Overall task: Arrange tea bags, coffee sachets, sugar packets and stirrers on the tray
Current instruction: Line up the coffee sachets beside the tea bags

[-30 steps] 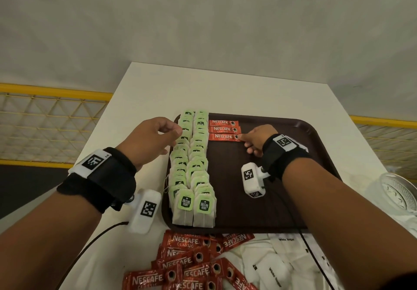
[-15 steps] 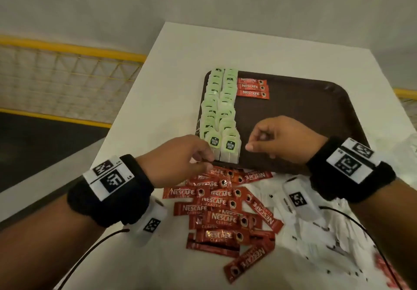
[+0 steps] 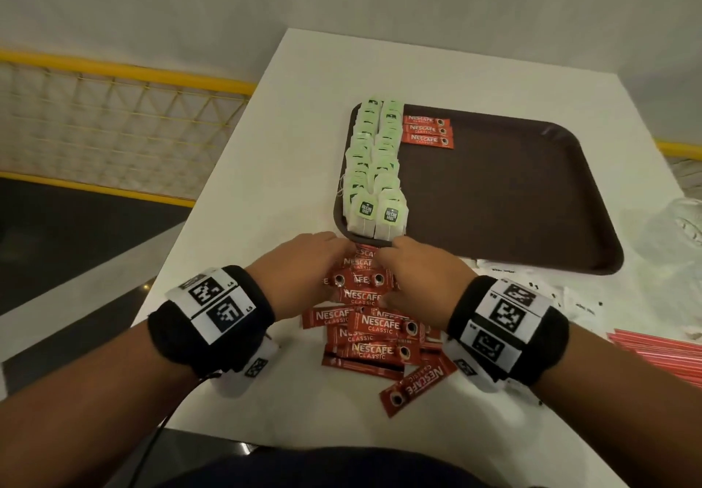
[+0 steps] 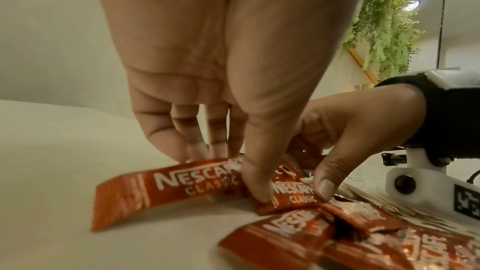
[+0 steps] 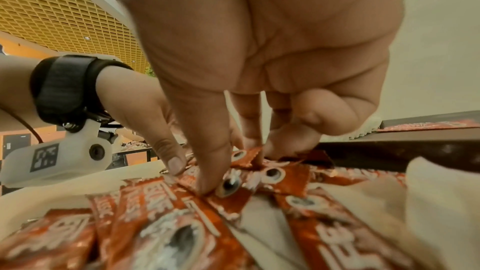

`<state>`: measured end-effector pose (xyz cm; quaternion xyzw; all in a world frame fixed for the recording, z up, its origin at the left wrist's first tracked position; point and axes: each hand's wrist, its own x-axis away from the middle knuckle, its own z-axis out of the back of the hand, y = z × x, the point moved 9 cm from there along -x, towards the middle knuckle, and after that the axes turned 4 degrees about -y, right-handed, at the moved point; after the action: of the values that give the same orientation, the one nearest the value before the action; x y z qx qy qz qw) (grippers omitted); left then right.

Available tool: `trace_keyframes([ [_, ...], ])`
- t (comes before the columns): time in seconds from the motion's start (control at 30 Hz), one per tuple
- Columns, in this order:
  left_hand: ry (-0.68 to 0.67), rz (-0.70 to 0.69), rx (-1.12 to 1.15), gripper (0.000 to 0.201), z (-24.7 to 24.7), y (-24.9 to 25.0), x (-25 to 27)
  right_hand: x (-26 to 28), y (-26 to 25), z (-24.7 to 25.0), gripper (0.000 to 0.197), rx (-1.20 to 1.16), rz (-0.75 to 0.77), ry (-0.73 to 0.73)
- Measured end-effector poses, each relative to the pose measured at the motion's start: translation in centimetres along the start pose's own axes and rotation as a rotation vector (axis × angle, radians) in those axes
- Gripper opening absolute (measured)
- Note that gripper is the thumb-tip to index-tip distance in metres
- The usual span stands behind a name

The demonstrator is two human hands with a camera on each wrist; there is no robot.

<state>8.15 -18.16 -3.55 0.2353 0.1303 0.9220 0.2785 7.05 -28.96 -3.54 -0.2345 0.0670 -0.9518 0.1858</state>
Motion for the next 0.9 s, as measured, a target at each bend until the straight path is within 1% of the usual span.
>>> trace_keyframes([
  [0.17, -0.02, 0.025, -0.022, 0.04, -0.4, -0.6, -0.1, 0.0, -0.6, 0.2, 0.028, 0.018, 0.015, 0.05],
  [0.27, -0.036, 0.057, 0.0, 0.033, -0.6, -1.2, -0.3, 0.1, -0.5, 0.2, 0.022, 0.005, 0.016, 0.044],
  [0.37, -0.049, 0.056, 0.024, 0.03, -0.8, -1.3, -0.4, 0.1, -0.3, 0.3, 0.018, -0.015, 0.016, 0.04],
  [0.43, -0.047, 0.037, 0.037, 0.031, -0.9, -1.2, -0.4, 0.0, -0.3, 0.2, 0.017, -0.019, 0.018, 0.037],
  [0.53, -0.047, 0.024, 0.054, 0.039, -1.1, -1.0, -0.5, 0.0, -0.3, 0.2, 0.013, -0.029, 0.015, 0.034],
  [0.67, -0.091, -0.009, -0.021, 0.042, -1.3, -0.3, -0.8, 0.0, -0.1, 0.6, 0.009, -0.061, 0.012, 0.067],
  [0.77, -0.088, -0.065, -0.025, 0.047, -1.4, 0.6, -1.2, -0.1, 0.0, 0.8, 0.006, -0.075, 0.004, 0.083],
  [0.83, -0.088, -0.078, -0.052, 0.051, -1.6, 1.1, -1.6, -0.1, 0.0, 0.9, 0.007, -0.084, -0.002, 0.09],
  [0.9, -0.085, -0.076, -0.108, 0.05, -1.7, 1.3, -1.9, -0.2, -0.1, 1.0, 0.004, -0.094, -0.003, 0.096],
])
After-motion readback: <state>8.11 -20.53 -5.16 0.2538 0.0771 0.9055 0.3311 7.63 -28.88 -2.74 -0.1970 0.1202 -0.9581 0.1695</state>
